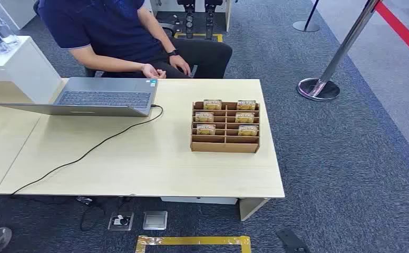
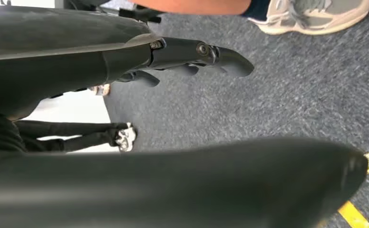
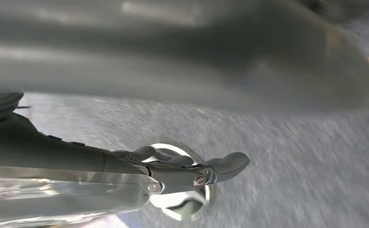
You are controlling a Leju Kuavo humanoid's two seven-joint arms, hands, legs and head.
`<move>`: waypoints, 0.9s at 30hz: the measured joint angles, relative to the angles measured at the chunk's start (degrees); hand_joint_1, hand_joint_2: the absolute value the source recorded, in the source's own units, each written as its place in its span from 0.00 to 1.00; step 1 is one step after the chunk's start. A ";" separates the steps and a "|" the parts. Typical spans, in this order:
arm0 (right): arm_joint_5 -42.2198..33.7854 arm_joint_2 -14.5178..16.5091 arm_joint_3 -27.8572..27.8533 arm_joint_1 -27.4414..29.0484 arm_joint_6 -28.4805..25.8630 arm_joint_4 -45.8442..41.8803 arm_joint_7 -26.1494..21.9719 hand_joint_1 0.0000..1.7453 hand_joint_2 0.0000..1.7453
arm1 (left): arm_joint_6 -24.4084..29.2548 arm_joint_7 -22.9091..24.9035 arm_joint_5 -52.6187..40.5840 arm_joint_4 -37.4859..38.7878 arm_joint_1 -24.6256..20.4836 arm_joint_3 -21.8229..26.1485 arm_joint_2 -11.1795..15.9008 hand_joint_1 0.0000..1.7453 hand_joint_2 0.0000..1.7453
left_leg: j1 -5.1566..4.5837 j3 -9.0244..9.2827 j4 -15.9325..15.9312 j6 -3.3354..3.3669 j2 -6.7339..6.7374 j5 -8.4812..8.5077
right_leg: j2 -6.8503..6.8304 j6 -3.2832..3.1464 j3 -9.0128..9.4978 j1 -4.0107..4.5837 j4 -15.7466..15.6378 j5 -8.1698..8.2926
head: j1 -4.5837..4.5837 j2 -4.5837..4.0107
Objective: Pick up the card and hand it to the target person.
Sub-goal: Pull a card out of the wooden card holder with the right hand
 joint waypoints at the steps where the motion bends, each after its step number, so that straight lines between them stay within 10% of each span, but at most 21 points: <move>1: 0.05 0.01 0.03 0.00 -0.01 -0.01 0.01 0.00 1.00 | 0.00 0.00 0.00 0.00 0.00 0.00 0.00 0.00 0.00 | 0.00 0.00 0.00 0.00 0.00 0.00 | 0.00 0.00 0.00 0.00 0.00 0.00 | 0.00 0.00; 27: 1.84 0.34 1.12 0.42 -0.54 -0.40 0.70 0.00 1.00 | 0.00 0.03 0.00 0.02 0.02 0.14 0.00 0.00 0.00 | 0.00 0.00 0.00 0.00 0.00 0.00 | 0.00 0.00 0.00 0.00 0.00 0.00 | 0.00 0.00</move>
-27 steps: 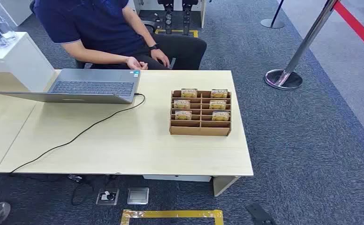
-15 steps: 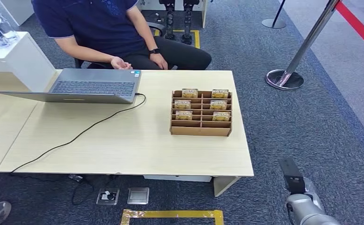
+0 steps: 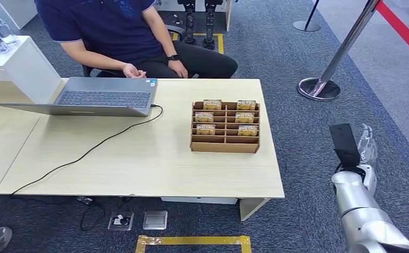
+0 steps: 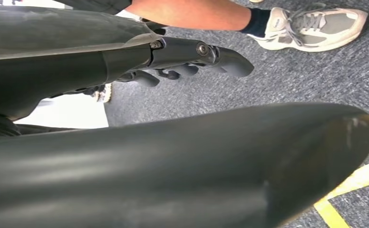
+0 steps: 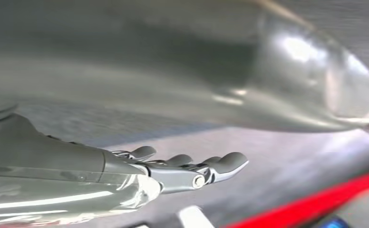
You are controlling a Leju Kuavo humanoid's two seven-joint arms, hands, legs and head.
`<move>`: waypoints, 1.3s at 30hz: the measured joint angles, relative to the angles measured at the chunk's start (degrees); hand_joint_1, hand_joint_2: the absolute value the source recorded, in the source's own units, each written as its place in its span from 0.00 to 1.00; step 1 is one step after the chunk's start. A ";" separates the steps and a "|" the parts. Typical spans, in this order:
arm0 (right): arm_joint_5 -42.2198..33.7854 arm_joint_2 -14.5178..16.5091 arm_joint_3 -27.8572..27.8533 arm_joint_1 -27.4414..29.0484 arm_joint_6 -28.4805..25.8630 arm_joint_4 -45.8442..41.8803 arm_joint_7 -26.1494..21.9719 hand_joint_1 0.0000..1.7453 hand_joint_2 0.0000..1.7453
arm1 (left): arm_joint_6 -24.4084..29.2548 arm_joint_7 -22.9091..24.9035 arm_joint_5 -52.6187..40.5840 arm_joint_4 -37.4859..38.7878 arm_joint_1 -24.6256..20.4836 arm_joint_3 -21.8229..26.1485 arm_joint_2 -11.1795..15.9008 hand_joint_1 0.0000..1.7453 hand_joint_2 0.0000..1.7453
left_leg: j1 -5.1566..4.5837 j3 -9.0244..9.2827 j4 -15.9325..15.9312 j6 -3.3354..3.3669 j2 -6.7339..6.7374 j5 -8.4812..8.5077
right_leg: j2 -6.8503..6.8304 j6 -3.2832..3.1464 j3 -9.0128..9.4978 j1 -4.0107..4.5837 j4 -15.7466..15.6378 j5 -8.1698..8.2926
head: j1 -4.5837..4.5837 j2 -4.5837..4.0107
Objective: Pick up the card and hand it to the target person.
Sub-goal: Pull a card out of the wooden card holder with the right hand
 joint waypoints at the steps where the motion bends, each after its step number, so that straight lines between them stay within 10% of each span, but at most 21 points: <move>1: 0.00 0.00 0.00 0.01 0.00 0.00 0.00 0.00 1.00 | 0.00 0.00 0.00 0.00 0.00 0.01 0.00 0.00 0.00 | 0.00 0.00 0.00 0.00 0.00 0.00 | 0.00 0.00 0.00 0.00 0.00 0.00 | 0.00 0.00; 19: 1.47 0.29 0.83 0.34 -0.28 -0.33 0.54 0.00 1.00 | 0.02 0.02 0.00 0.04 0.01 0.19 0.00 0.00 0.00 | 0.00 0.00 0.00 0.00 0.00 0.00 | 0.00 0.00 0.00 0.00 0.00 0.00 | 0.00 0.00; 31: 16.40 2.61 6.43 1.40 -1.62 -2.94 6.58 0.00 1.00 | 0.23 0.03 -0.07 0.31 0.45 0.90 0.00 0.00 0.00 | 0.00 -0.01 0.00 0.00 0.00 0.00 | 0.00 0.00 0.01 0.00 0.00 0.00 | 0.03 0.00; 39: 18.81 3.21 9.98 -1.80 8.76 -0.80 13.24 0.00 1.00 | -0.11 0.80 -0.26 0.44 0.48 0.90 -0.03 0.00 0.00 | 0.00 0.00 0.00 0.00 0.00 0.01 | 0.00 0.00 0.00 0.00 0.01 0.00 | -0.08 0.00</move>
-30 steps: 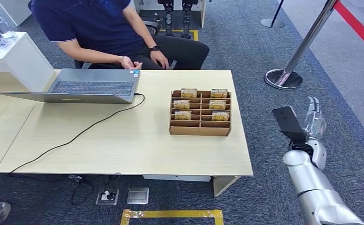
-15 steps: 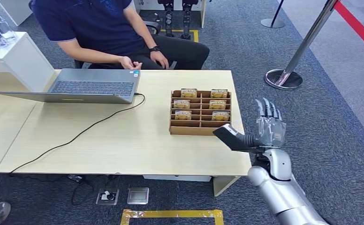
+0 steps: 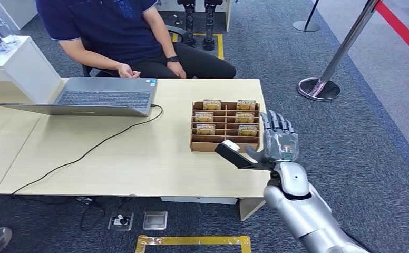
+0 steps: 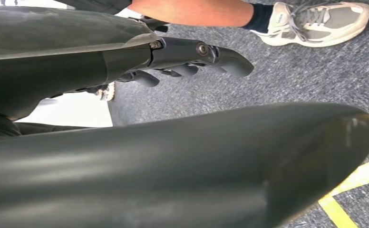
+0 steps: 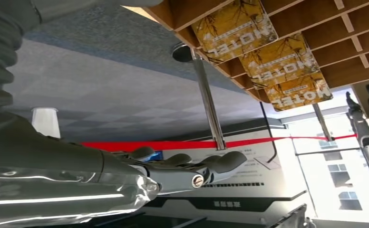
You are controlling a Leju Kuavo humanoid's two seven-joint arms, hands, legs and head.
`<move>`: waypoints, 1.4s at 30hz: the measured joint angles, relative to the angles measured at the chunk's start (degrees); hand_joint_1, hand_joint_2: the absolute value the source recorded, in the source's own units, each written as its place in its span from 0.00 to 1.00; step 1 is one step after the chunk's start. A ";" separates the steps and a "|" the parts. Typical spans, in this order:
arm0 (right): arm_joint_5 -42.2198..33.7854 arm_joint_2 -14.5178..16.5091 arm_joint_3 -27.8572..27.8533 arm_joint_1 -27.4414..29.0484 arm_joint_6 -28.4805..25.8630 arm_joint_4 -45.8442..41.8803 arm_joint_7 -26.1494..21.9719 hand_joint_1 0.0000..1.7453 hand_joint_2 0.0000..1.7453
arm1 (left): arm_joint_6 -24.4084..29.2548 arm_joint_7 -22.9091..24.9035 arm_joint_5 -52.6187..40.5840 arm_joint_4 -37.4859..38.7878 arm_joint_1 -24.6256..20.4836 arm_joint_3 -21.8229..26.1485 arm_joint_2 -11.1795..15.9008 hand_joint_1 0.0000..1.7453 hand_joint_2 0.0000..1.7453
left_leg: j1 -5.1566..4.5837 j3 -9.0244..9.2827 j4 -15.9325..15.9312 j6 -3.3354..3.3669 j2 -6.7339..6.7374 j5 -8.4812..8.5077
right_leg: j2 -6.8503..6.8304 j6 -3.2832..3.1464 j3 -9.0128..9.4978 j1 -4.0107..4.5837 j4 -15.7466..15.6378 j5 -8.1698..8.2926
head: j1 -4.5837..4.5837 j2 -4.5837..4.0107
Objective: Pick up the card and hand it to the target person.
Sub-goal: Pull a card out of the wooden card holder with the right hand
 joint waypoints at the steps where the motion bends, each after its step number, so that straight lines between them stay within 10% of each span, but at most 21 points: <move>1: 0.20 0.02 0.31 -0.48 0.35 0.35 0.42 0.00 1.00 | 0.01 0.04 0.00 0.01 0.00 0.00 -0.01 0.00 0.00 | 0.00 0.00 0.00 0.00 0.00 0.00 | 0.00 0.00 0.00 0.00 0.00 0.00 | -0.02 0.00; 21: 0.39 0.03 0.97 -5.49 4.99 8.36 7.58 0.02 1.00 | -0.18 0.06 -0.95 0.07 0.02 -0.03 -0.23 0.00 0.00 | 0.00 -0.01 0.00 0.00 0.00 0.00 | 0.00 0.00 -0.02 0.00 0.01 0.00 | 0.02 0.00; 25: 0.08 -0.05 0.72 -5.58 5.06 8.64 7.78 0.17 1.00 | -0.28 0.06 -1.28 0.08 0.02 -0.08 -0.24 0.00 0.00 | 0.00 -0.01 0.00 0.00 0.00 0.00 | 0.00 0.00 -0.02 0.00 0.00 0.00 | 0.07 0.00; 29: 0.01 -0.04 0.71 -5.72 5.33 8.89 7.66 0.79 1.00 | -0.56 0.08 -1.68 0.08 0.01 -0.18 -0.25 0.00 0.00 | 0.00 -0.01 0.00 0.00 0.00 0.00 | 0.00 0.00 -0.02 0.00 0.00 0.00 | 0.07 0.00; 42: -1.25 0.58 0.71 -7.43 5.60 10.16 5.92 0.75 1.00 | -0.61 0.03 -1.75 0.09 -0.07 -0.26 -0.31 0.00 0.00 | 0.00 -0.02 0.00 0.00 0.00 0.00 | 0.01 0.00 -0.03 0.00 0.01 0.00 | 0.06 0.00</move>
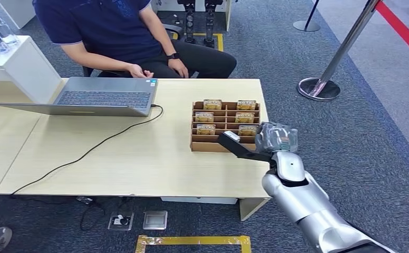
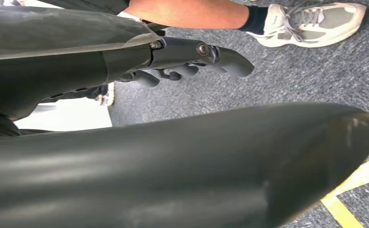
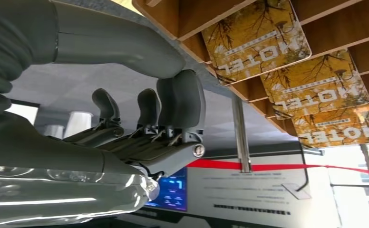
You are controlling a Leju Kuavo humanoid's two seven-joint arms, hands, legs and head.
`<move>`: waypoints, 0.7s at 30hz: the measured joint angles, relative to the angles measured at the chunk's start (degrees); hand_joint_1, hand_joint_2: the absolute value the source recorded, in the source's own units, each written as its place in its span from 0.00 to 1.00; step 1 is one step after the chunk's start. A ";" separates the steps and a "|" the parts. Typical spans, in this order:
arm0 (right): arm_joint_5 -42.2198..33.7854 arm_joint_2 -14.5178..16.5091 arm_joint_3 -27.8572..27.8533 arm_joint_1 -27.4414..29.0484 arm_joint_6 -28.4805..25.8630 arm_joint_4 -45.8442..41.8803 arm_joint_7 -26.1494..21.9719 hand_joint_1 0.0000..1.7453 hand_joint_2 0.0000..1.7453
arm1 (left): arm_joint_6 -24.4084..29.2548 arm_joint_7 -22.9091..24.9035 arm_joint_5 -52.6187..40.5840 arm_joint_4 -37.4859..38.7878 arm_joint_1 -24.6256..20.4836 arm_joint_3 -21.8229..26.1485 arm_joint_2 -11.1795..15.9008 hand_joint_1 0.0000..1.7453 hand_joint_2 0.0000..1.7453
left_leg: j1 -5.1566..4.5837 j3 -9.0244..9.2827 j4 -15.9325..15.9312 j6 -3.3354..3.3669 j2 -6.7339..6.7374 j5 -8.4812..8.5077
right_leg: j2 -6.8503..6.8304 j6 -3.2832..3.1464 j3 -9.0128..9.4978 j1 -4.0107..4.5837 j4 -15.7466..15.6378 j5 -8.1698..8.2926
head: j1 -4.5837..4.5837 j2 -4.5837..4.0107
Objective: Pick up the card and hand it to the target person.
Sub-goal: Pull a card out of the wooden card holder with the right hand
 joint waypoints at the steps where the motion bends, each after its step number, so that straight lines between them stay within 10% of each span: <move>1: -0.24 0.16 0.00 -0.27 -0.05 0.31 -0.19 0.75 1.00 | 0.00 0.00 0.00 0.00 -0.01 -0.01 -0.01 0.00 0.00 | 0.00 0.00 0.00 0.00 0.00 0.00 | 0.00 0.00 0.00 0.00 0.00 0.00 | 0.00 0.00; 12: -1.39 4.12 0.14 -4.42 -1.15 5.11 -1.08 0.65 1.00 | -0.07 0.52 -0.31 0.00 -0.46 -0.31 -0.21 0.00 0.00 | 0.00 -0.01 0.00 0.00 0.01 0.00 | 0.03 0.00 -0.01 0.00 0.03 0.00 | -0.03 0.00; 17: -1.21 5.64 0.25 -5.85 -1.69 6.81 -0.87 0.39 1.00 | 0.03 0.60 -0.31 0.00 -0.53 -0.31 -0.35 0.00 0.00 | 0.00 -0.01 0.00 0.00 0.01 0.00 | 0.03 0.00 -0.02 0.00 0.03 0.00 | 0.01 0.00; 21: -1.12 6.49 0.38 -6.76 -1.75 7.55 -0.81 0.37 1.00 | 0.09 0.61 -0.28 0.00 -0.53 -0.31 -0.40 0.00 0.00 | 0.00 -0.01 0.00 0.00 0.01 0.00 | 0.03 0.00 -0.01 0.00 0.02 0.00 | 0.01 0.00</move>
